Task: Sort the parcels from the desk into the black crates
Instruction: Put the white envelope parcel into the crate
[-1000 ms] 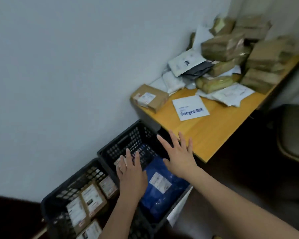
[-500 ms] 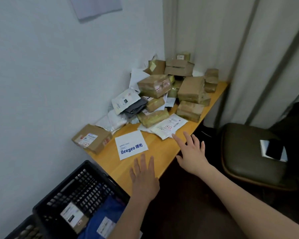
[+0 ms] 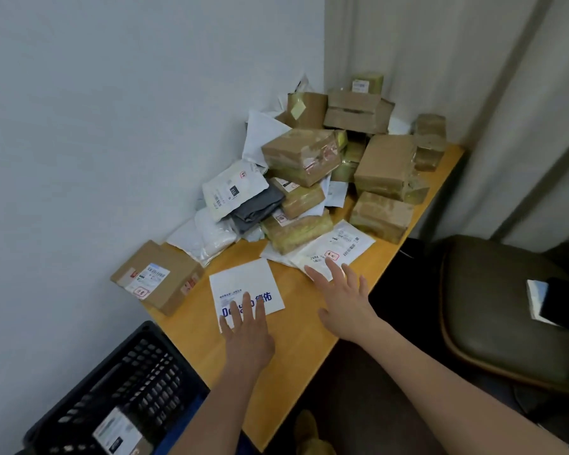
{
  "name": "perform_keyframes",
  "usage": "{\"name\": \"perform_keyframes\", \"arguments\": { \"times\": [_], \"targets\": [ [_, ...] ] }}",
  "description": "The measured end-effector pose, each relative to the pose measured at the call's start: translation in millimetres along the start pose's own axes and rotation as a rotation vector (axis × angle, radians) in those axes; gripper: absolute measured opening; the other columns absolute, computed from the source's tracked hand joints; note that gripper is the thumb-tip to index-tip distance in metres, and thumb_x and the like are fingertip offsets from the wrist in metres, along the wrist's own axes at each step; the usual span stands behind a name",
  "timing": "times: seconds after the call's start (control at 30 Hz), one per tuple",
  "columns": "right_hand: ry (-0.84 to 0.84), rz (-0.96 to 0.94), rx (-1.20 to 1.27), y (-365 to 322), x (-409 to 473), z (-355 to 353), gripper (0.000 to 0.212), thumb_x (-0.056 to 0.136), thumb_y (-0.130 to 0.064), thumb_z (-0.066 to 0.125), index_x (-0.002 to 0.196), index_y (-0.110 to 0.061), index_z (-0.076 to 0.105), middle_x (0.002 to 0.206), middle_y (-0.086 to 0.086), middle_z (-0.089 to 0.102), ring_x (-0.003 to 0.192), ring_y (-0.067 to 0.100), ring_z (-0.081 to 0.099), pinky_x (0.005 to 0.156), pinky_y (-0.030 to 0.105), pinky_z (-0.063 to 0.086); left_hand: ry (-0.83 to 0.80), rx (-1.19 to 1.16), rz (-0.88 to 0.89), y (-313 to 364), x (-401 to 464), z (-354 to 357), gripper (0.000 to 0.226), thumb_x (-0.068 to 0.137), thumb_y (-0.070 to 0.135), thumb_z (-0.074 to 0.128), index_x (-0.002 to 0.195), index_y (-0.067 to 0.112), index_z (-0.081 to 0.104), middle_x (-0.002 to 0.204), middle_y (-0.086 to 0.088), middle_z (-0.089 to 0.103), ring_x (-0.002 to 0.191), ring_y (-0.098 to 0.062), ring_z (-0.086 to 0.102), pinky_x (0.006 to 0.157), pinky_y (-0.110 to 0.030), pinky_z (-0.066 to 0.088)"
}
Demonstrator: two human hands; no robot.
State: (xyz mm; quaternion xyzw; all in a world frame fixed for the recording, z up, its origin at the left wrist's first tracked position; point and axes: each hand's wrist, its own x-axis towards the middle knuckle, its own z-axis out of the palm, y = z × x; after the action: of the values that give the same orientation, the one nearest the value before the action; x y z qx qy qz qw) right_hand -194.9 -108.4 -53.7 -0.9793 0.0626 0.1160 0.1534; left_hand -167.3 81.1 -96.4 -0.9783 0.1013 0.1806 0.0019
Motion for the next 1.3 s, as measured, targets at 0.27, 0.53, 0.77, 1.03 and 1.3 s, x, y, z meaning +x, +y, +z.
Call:
{"name": "perform_keyframes", "arguments": {
  "times": [0.27,0.53,0.77,1.03,1.3],
  "targets": [
    [-0.149,-0.044,-0.021,-8,91,14,0.082,0.094,-0.015,0.052,0.156,-0.038,0.003,0.164,0.002,-0.006,0.151,0.031,-0.004,0.122,0.052,0.005,-0.124,0.012,-0.053,-31,86,21,0.074,0.099,0.023,0.043,0.157,0.02,-0.003,0.164,-0.007,-0.008,0.151,-0.034,-0.003,0.118,-0.056,0.009],
    [-0.393,-0.133,0.05,-20,138,67,0.071,0.097,-0.015,0.051,0.156,-0.03,0.015,0.16,0.008,0.02,0.143,0.03,0.028,0.116,0.046,0.03,-0.256,-0.038,-0.124,-45,114,54,0.073,0.1,0.015,0.044,0.155,0.008,-0.002,0.161,-0.024,-0.005,0.149,-0.042,-0.003,0.121,-0.051,0.009],
    [-0.527,-0.201,0.098,-17,159,89,0.07,0.098,-0.023,0.055,0.157,-0.024,0.016,0.15,0.011,0.039,0.13,0.028,0.045,0.106,0.04,0.042,-0.279,0.048,-0.1,-46,122,51,0.07,0.1,0.009,0.047,0.155,0.004,0.004,0.159,-0.029,0.009,0.147,-0.045,0.013,0.118,-0.045,0.024],
    [-0.452,-0.217,0.456,-3,177,42,0.072,0.098,-0.016,0.056,0.157,-0.029,0.017,0.151,-0.009,0.036,0.136,0.013,0.038,0.105,0.028,0.038,-0.196,-0.231,-0.188,-46,112,9,0.037,0.098,0.005,0.044,0.132,0.016,0.053,0.132,-0.007,0.056,0.117,-0.024,0.056,0.09,-0.03,0.046],
    [-0.452,-0.087,0.598,-25,194,8,0.06,0.102,-0.032,0.051,0.154,-0.02,0.025,0.146,0.006,0.046,0.13,0.021,0.049,0.095,0.025,0.04,0.177,-1.014,-0.338,-56,103,-72,0.038,0.096,-0.002,0.049,0.119,0.027,0.059,0.1,-0.001,0.067,0.084,-0.022,0.066,0.068,-0.035,0.053]
  ]
}}
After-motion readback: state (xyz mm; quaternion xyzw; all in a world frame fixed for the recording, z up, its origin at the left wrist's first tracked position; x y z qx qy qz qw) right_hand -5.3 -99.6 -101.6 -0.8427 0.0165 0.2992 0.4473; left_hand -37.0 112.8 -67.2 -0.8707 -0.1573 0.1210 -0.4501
